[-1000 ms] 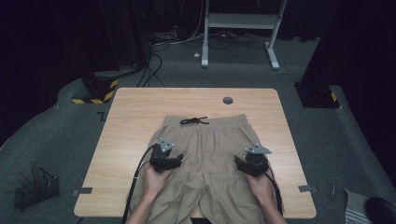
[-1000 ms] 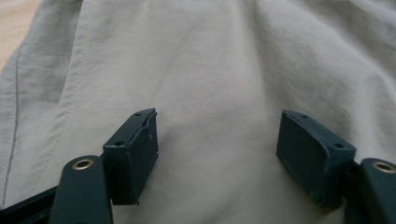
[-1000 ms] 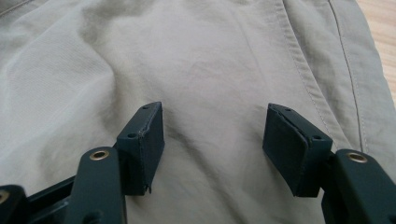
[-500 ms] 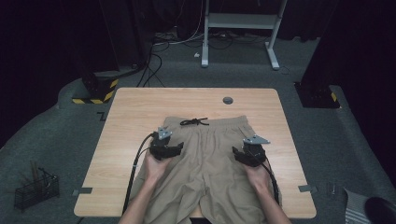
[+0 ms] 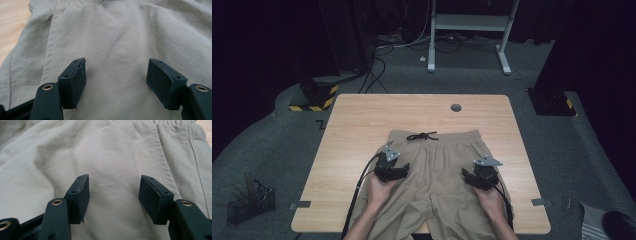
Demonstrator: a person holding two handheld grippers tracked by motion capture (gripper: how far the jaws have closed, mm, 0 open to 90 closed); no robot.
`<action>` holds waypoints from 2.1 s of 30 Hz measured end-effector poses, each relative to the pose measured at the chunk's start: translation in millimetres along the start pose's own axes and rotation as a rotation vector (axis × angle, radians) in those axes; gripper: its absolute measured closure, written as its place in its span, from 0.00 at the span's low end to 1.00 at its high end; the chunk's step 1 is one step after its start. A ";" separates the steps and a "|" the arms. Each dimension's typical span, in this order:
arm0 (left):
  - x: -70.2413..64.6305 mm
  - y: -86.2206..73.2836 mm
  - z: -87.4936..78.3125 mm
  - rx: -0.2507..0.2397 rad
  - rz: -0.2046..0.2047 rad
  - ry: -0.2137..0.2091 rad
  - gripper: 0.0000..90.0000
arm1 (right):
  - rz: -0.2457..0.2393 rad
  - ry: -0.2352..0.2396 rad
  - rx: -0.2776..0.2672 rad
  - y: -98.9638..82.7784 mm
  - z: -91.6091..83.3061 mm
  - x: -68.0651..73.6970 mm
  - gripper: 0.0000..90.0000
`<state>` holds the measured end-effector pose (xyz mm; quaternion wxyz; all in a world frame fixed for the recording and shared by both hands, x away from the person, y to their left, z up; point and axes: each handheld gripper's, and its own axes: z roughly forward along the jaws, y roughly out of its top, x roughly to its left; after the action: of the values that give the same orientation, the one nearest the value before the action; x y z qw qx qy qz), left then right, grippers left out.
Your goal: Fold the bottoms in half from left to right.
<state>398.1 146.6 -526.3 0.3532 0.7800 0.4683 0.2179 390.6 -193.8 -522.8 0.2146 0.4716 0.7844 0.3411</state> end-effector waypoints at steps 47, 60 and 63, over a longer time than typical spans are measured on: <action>58.8 31.4 21.9 0.029 -0.144 0.041 0.34 | -0.005 0.016 0.004 3.4 3.5 3.7 0.45; 53.8 25.7 21.7 0.031 -0.051 0.011 0.67 | -0.017 0.006 0.000 3.3 3.2 5.0 0.45; 55.0 27.6 20.8 0.048 -0.045 -0.006 0.80 | -0.024 -0.003 -0.002 3.1 2.9 6.3 0.45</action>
<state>453.7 179.4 -518.7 0.3407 0.7781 0.4898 0.1963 391.4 -186.3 -522.6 0.2204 0.4623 0.7894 0.3384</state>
